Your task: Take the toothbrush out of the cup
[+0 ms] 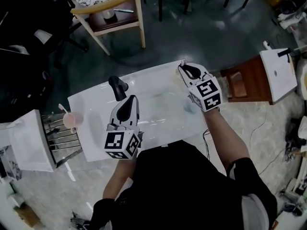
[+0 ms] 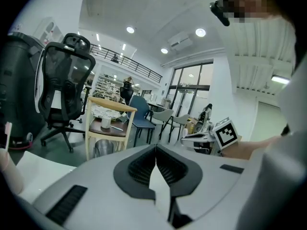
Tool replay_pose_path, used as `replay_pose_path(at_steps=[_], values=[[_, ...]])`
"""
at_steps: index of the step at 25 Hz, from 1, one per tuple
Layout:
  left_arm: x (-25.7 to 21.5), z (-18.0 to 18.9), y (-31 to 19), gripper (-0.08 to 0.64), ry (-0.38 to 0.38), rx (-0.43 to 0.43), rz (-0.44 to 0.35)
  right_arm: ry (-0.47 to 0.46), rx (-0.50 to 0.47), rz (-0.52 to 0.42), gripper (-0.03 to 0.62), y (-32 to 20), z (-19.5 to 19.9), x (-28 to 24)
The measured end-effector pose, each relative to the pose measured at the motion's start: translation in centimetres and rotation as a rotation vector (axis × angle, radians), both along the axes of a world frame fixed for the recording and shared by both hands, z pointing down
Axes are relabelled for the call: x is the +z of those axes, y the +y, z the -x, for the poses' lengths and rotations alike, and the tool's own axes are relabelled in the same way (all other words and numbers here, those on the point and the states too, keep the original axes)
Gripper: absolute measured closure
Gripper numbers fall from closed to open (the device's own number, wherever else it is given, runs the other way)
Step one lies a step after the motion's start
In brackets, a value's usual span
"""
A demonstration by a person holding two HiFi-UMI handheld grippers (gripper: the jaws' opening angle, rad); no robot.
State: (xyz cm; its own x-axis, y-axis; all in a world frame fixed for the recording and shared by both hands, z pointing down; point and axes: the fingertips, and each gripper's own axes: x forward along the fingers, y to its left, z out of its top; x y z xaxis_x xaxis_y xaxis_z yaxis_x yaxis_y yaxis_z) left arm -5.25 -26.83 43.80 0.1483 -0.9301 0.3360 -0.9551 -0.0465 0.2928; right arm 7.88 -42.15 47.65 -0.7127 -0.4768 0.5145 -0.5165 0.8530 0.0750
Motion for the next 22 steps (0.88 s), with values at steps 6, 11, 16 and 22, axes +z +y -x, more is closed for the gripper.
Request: replay_pose_path(at_steps=[6,11,16,22], values=[[-3.5,-0.6,1.8,0.543,-0.025,-0.021,-0.06,-0.094,-0.003,-0.056,0.552,1.9,-2.3,-5.9],[-5.0,-2.7,1.7,0.543,-0.035,0.02,-0.091,-0.133,-0.013,-0.06,0.552,4.3,-4.8,-8.1],[-5.6,-4.7,1.2,0.543,-0.037,0.072,-0.097,-0.128,-0.001,-0.034,0.551,7.2,-8.1,-7.7],[-4.4,-6.9,0.9,0.543,-0.026,0.122,-0.061,-0.066,-0.013,0.036,0.552,10.7,-11.3,-4.9]])
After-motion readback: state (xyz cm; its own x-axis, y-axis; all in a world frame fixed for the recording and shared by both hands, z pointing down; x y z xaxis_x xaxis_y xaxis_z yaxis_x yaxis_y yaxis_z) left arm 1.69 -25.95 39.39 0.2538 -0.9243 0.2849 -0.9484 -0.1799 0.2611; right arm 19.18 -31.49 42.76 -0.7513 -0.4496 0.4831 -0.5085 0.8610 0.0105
